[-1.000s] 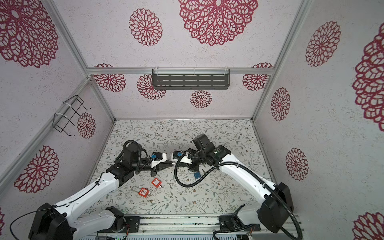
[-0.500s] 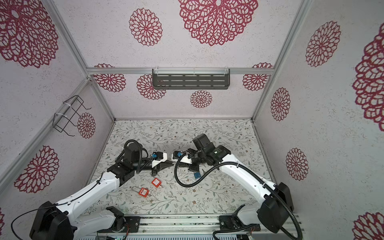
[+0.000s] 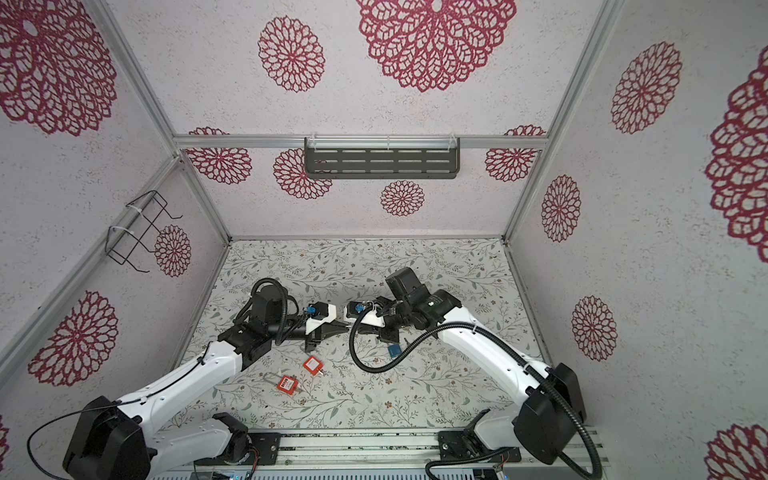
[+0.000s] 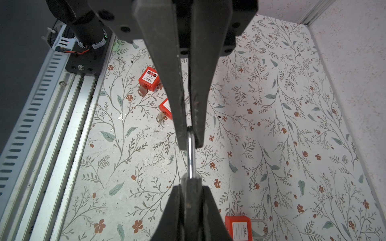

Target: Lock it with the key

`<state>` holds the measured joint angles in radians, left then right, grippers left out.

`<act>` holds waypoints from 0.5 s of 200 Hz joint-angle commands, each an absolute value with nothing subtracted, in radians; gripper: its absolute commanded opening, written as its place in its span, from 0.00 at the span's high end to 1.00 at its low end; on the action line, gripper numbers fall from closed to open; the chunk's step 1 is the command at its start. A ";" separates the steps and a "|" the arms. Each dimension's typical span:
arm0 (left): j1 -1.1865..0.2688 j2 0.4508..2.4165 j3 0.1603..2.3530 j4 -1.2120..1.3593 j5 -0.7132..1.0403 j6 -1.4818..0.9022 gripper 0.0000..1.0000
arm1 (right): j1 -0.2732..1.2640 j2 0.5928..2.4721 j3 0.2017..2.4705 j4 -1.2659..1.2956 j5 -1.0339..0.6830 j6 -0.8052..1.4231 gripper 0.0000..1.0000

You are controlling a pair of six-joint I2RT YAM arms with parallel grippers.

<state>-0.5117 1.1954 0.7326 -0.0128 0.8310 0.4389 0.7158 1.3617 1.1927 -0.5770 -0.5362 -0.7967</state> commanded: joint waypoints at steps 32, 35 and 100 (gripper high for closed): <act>-0.544 1.250 0.786 0.034 0.854 0.423 1.00 | 0.719 1.360 1.194 -0.500 -0.667 -0.833 0.88; -0.548 1.253 0.789 0.034 0.854 0.423 1.00 | 0.719 1.359 1.194 -0.497 -0.668 -0.834 0.88; -0.586 1.298 0.802 0.055 0.851 0.414 1.00 | 0.719 1.376 1.197 -0.451 -0.708 -0.825 0.90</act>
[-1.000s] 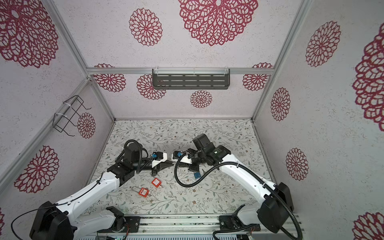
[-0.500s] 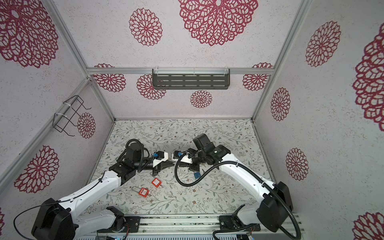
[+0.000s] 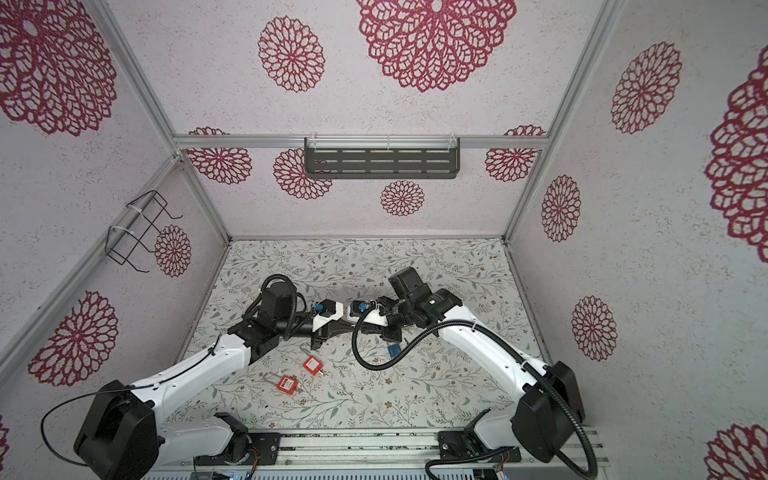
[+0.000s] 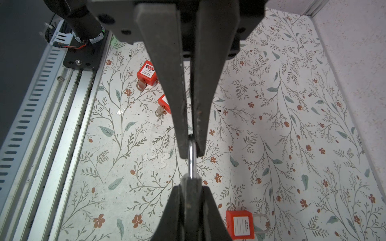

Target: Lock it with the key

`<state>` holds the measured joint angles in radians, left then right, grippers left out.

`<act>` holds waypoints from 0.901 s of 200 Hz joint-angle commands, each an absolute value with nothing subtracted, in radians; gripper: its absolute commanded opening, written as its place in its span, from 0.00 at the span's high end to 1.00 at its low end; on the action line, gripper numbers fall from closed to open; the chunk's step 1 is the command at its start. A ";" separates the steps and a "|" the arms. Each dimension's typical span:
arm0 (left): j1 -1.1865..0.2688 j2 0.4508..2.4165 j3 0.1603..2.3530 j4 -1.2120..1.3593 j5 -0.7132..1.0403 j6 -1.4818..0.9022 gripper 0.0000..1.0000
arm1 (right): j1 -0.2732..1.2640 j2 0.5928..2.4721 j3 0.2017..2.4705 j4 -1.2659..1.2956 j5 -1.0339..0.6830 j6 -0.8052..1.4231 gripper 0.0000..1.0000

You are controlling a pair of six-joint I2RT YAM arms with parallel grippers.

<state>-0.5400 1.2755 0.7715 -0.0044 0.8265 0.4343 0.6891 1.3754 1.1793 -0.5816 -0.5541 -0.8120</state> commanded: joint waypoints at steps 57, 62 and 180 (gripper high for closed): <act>-0.592 1.346 0.792 0.151 0.885 0.343 1.00 | 0.719 1.385 1.187 -0.322 -0.756 -0.783 0.92; -0.594 1.351 0.792 0.156 0.889 0.339 1.00 | 0.719 1.388 1.189 -0.317 -0.760 -0.781 0.92; -0.539 1.304 0.802 0.009 0.909 0.424 1.00 | 0.713 1.314 1.138 -0.381 -0.601 -0.779 0.60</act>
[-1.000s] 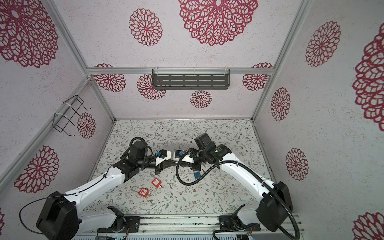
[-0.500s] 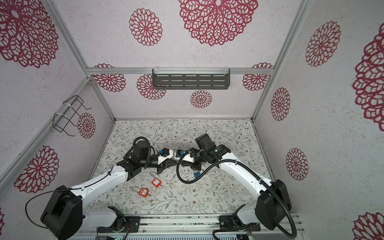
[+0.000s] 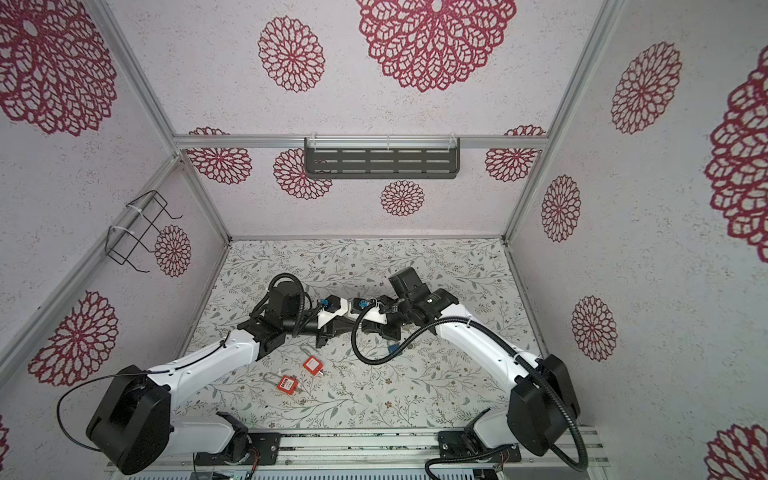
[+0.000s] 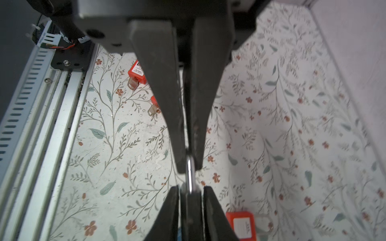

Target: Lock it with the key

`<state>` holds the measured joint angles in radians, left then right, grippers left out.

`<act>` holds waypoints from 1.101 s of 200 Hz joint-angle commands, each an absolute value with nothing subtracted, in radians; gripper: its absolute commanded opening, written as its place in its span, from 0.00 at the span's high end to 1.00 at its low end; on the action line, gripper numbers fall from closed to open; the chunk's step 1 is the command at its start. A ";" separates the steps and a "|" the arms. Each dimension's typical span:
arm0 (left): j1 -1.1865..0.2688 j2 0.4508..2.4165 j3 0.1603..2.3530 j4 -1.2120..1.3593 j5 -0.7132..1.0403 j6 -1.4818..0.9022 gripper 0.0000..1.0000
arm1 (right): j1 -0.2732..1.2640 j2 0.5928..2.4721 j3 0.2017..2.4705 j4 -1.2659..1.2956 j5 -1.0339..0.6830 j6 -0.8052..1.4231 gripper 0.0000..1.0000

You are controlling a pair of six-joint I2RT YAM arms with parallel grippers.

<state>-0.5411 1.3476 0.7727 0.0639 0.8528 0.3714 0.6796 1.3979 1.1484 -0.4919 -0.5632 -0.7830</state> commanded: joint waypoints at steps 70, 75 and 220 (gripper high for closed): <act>-0.496 1.270 0.853 -0.192 0.923 0.547 1.00 | 0.709 1.080 0.957 -0.402 -0.490 -0.698 0.49; -0.495 1.269 0.853 -0.192 0.922 0.548 1.00 | 0.708 1.073 0.958 -0.410 -0.486 -0.698 0.51; -0.542 1.258 0.851 -0.215 0.879 0.601 1.00 | 0.668 1.183 1.039 -0.511 -0.538 -0.708 0.78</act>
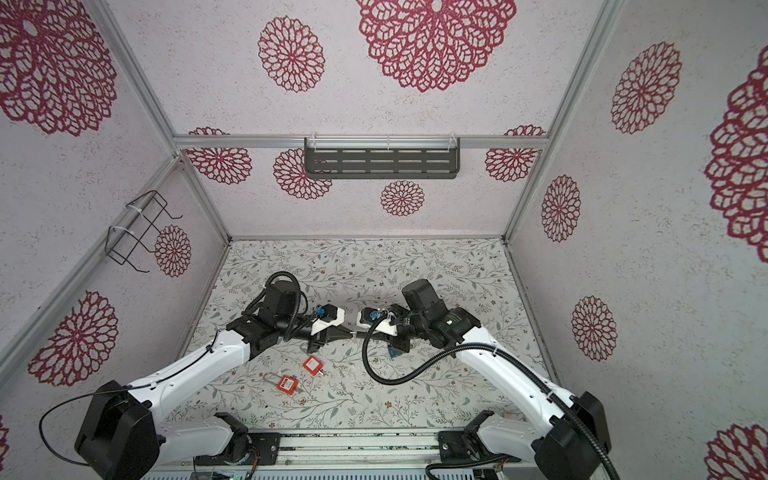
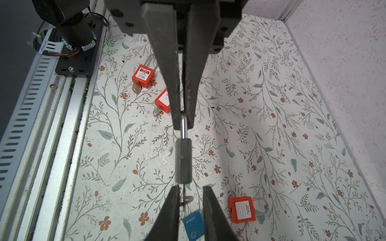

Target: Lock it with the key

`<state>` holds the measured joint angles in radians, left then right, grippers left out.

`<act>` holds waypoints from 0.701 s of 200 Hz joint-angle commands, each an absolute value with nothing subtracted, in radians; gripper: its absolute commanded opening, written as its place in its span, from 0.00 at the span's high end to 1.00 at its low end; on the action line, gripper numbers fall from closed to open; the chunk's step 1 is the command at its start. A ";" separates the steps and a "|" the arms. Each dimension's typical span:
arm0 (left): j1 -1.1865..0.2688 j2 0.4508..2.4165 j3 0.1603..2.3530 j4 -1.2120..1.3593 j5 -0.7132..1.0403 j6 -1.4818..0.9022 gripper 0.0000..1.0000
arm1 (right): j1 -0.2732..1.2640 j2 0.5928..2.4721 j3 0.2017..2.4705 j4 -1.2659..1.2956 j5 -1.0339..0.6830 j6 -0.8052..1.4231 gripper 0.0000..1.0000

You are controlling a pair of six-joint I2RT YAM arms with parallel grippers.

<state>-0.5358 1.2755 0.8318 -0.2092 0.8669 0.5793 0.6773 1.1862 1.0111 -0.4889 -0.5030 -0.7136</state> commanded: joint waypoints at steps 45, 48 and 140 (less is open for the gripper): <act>-0.544 1.258 0.853 -0.215 0.877 0.603 1.00 | 0.660 1.192 1.039 -0.537 -0.570 -0.719 0.80; -0.545 1.258 0.853 -0.215 0.877 0.603 1.00 | 0.660 1.192 1.040 -0.538 -0.572 -0.719 0.81; -0.553 1.261 0.859 -0.222 0.879 0.625 1.00 | 0.655 1.221 1.069 -0.581 -0.587 -0.756 0.93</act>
<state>-0.5426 1.2755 0.8318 -0.2237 0.8577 0.6025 0.6613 1.2156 1.0290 -0.5522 -0.5549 -0.7311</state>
